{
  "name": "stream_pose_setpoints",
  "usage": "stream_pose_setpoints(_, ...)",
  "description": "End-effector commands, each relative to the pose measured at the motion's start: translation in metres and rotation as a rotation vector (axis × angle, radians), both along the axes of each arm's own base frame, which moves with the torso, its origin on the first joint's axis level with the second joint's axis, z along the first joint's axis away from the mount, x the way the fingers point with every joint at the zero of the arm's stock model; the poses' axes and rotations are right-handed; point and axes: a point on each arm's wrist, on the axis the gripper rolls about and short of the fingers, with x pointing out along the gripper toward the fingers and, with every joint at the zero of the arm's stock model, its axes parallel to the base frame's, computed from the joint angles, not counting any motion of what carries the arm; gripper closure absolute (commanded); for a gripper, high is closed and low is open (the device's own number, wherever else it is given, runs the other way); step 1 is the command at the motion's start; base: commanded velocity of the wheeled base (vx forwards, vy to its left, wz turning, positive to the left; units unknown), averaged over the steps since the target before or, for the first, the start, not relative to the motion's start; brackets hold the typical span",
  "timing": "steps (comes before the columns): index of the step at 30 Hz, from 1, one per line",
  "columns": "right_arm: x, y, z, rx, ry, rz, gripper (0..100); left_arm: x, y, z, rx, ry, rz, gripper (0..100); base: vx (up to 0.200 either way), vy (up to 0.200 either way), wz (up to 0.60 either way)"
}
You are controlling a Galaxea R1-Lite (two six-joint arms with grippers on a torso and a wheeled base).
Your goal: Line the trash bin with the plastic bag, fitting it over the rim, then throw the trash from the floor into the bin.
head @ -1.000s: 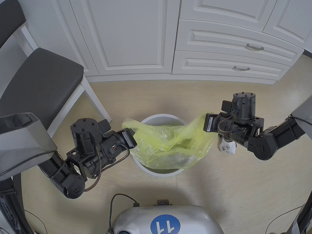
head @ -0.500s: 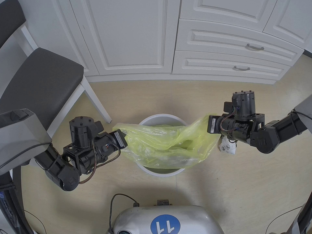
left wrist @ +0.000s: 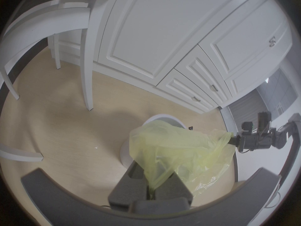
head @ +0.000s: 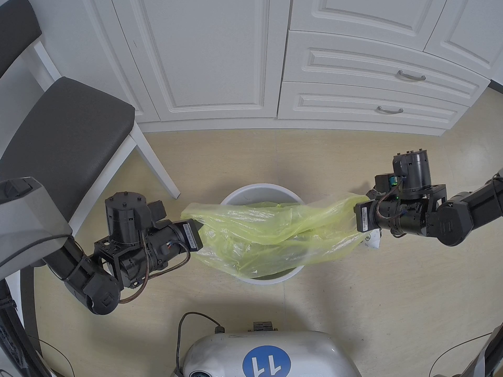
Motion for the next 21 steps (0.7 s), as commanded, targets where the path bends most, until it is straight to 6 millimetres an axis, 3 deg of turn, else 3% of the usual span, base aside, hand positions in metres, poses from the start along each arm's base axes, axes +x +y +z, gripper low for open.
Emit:
stream_pose_setpoints(1,-0.013,0.01,-0.008,-0.024,0.028,0.053,100,-0.007,0.002,-0.009,0.049,0.016,-0.025,100,0.0,0.0,0.0)
stream_pose_setpoints(8,-0.022,0.008,-0.023,-0.099,0.069,0.11,100,-0.021,-0.001,-0.013,0.063,0.026,-0.094,100,0.0,0.0,0.0)
stream_pose_setpoints(13,-0.027,0.008,-0.032,-0.132,0.097,0.163,100,-0.032,-0.001,-0.013,0.103,-0.074,-0.136,100,0.0,0.0,0.0)
stream_pose_setpoints(21,-0.038,-0.006,-0.024,-0.197,0.071,0.19,100,-0.042,0.003,0.001,0.113,-0.142,-0.146,100,0.0,0.0,0.0)
